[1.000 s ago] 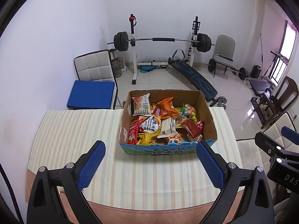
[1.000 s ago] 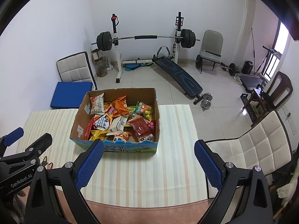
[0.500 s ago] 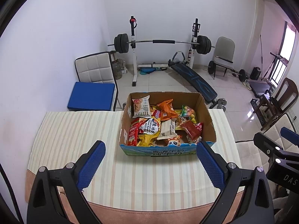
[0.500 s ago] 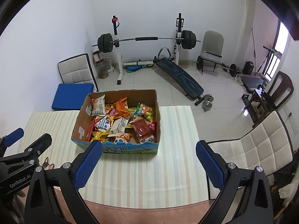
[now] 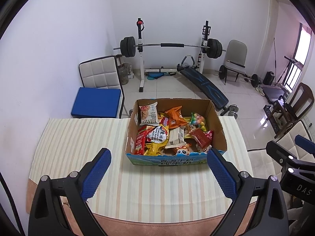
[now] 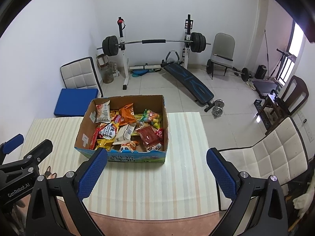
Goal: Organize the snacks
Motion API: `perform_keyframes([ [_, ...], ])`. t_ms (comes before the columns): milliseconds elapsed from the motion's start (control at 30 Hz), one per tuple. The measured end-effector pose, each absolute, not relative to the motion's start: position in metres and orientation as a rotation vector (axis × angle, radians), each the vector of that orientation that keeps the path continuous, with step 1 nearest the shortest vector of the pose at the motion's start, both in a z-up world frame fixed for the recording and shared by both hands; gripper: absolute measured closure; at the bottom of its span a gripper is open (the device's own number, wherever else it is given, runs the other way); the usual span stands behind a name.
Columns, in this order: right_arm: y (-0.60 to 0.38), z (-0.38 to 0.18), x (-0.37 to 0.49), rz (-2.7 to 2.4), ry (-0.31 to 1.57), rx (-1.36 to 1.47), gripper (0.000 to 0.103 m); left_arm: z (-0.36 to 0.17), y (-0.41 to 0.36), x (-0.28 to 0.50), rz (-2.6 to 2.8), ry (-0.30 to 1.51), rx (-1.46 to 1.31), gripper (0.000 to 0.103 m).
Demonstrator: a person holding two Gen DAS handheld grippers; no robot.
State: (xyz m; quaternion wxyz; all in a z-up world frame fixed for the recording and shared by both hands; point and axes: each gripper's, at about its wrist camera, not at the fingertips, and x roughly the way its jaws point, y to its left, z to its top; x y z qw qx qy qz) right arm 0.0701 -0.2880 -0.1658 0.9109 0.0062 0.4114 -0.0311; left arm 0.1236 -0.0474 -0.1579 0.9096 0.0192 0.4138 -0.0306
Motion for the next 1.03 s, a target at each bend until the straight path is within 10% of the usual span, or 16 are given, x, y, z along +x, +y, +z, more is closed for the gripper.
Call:
perform_keyframes([
  [1033,-0.2869,-0.1720,0.0715,-0.056,0.859,0.006,0.000,-0.1620,-0.0490,0.1224,-0.072,0.855,0.045,0.003],
])
